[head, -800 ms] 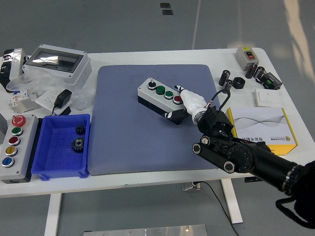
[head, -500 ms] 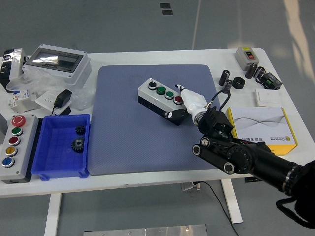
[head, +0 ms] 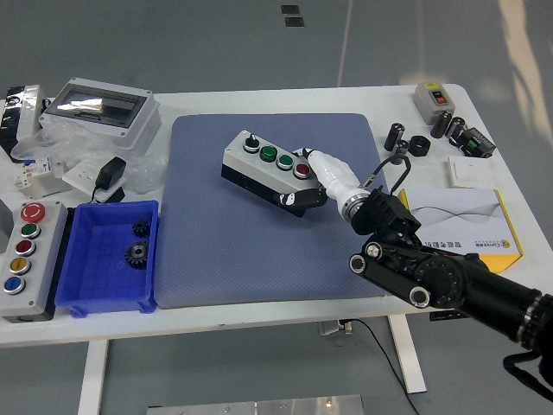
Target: Pick up the button,place it on the desk,press the button,press the button
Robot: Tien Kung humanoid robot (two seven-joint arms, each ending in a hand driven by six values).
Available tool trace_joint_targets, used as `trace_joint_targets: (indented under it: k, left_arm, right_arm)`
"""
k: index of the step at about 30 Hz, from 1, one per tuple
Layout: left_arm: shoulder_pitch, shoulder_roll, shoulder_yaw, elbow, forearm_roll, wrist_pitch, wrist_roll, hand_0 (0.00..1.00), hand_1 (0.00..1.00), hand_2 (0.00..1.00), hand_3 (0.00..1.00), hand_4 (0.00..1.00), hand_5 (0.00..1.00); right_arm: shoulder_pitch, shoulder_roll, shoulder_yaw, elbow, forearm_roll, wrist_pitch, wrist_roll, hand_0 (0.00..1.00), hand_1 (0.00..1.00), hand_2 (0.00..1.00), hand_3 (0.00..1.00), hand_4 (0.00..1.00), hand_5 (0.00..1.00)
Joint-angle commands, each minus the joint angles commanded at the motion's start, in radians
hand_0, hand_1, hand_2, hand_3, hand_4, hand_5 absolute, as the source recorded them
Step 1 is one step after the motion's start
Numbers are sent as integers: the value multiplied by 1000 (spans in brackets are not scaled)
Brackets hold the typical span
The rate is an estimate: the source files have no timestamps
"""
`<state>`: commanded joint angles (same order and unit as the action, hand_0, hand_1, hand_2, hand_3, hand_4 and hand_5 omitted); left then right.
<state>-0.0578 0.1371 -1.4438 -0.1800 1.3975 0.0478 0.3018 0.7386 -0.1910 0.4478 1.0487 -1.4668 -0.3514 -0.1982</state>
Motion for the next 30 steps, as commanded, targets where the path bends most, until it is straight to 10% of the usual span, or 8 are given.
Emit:
trace_joint_targets:
  k: [6,12,23,24,29,30]
  left_arm:
    - [2,-5,-1,0,1,1,-4,637,618,572,598,618,236]
    - [2,-3,-9,0,12,3,-2,636,616,572,597,618,238]
    - [-7,-8,-14,0,25,0,-3,636,616,572,597,616,239]
    - [-8,-7,-15,0,26,1,-3,634,615,572,597,617,240]
    - [-10,-5,-16,0,28,1,-3,634,615,572,597,617,240]
    - [-11,-5,-16,0,27,0,-3,636,615,572,596,615,241]
  right_arm:
    - [-33,-144,18,163,58,125,160,18,243,269,204,2,2]
    - [-34,-275,-81,261,96,148,256,30,242,264,200,2,2]
    - [-31,-275,-137,212,-57,125,245,134,261,269,206,2,2]
    - [-27,-274,-145,206,-60,125,246,482,479,452,286,133,2]
    - [-14,-270,-169,195,-70,121,248,482,479,452,286,133,2]
    - [-13,-270,-170,194,-71,121,248,747,695,681,651,2,7]
